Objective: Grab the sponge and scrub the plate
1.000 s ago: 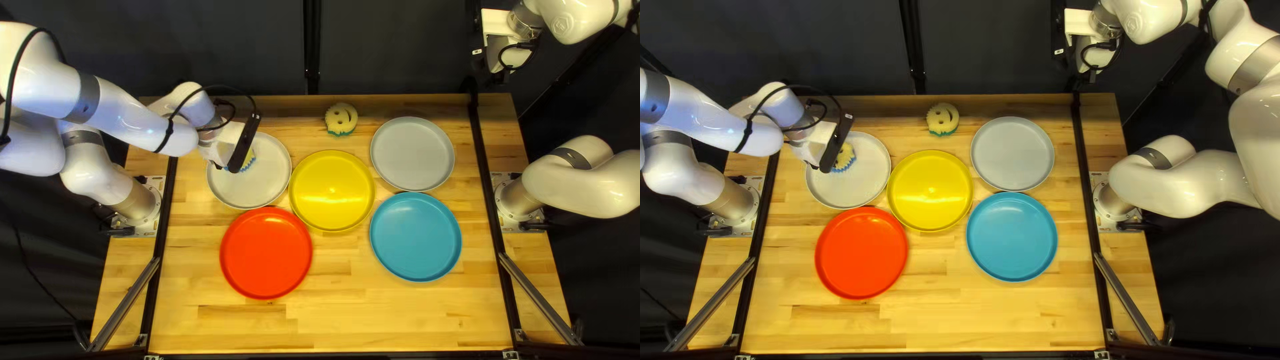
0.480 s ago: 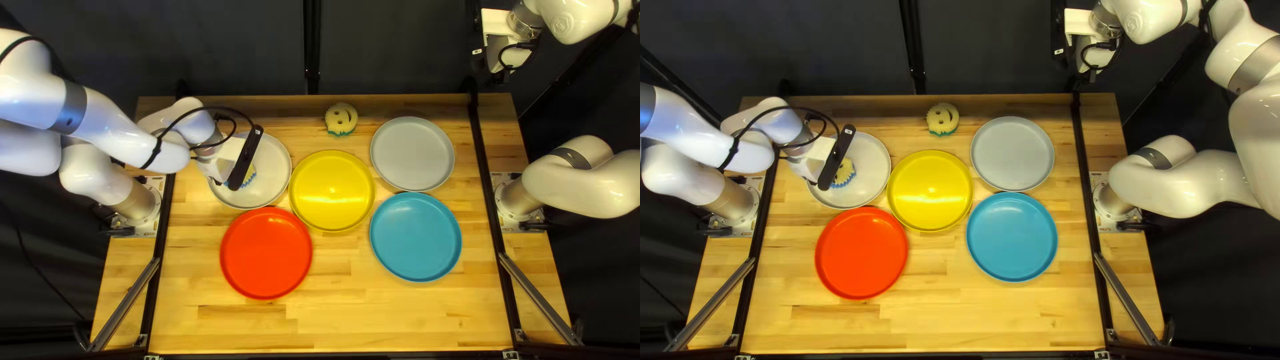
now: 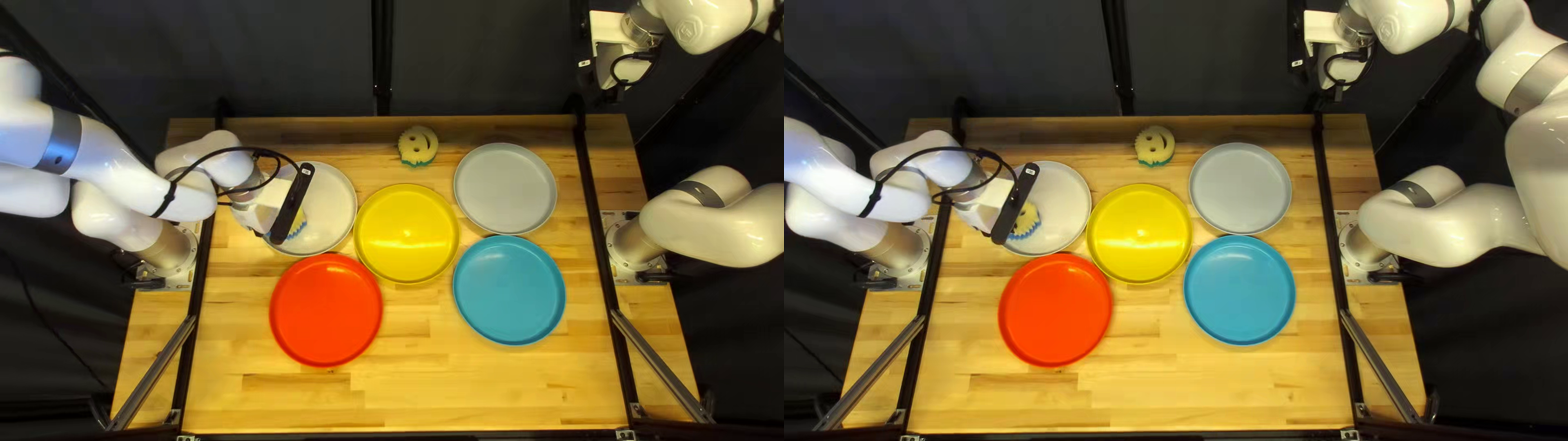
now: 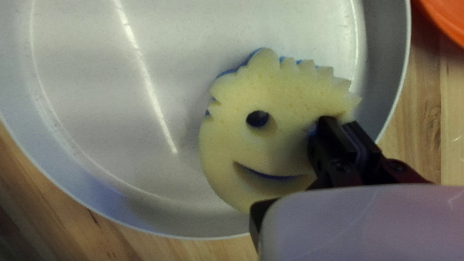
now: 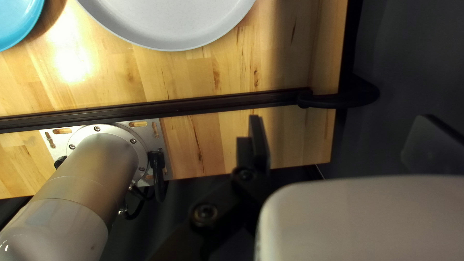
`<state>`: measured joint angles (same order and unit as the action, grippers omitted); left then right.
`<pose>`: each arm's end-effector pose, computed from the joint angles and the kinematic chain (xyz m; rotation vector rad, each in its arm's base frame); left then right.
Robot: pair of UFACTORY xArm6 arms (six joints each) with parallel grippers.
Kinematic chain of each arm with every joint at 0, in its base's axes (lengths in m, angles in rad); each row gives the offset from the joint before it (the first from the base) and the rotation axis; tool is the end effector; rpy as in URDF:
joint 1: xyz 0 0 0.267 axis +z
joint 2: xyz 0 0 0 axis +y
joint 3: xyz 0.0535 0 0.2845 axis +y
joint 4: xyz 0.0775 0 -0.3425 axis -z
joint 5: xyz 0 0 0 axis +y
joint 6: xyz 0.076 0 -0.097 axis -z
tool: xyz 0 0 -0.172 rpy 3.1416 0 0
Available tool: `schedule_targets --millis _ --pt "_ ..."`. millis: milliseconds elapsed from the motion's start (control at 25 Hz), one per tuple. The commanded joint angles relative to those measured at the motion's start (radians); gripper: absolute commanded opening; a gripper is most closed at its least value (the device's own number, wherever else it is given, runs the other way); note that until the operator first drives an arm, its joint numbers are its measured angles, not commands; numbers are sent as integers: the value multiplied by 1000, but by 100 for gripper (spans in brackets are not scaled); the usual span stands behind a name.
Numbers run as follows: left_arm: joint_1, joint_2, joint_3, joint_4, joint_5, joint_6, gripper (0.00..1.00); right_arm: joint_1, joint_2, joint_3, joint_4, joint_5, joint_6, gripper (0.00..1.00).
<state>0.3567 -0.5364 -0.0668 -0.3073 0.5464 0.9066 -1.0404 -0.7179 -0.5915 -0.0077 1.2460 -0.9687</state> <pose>0.2447 0.0670 0.0385 3.0004 -0.4401 0.2185 0.1487 -0.2570 0.2392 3.0820 -0.1071 0.0429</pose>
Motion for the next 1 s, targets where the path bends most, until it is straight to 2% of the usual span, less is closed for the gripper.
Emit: schedule_targets --millis 40,120,280,600,720,880,1000 --pt "65 34 -14 -20 -8 71 0 0 0 0 0 0 0 100" --pt "70 58 -16 -35 -26 91 0 0 0 0 0 0 0 100" --pt "11 63 -3 -52 -54 55 0 0 0 0 0 0 0 100" --pt "-216 38 3 -29 -95 -157 0 0 0 0 0 0 0 100" --pt "-267 55 -7 -29 -118 -191 0 0 0 0 0 0 0 100" --pt "-294 96 -31 -37 -144 -191 0 0 0 0 0 0 0 100" --pt "-221 110 -33 -62 -138 -93 0 0 0 0 0 0 0 100"
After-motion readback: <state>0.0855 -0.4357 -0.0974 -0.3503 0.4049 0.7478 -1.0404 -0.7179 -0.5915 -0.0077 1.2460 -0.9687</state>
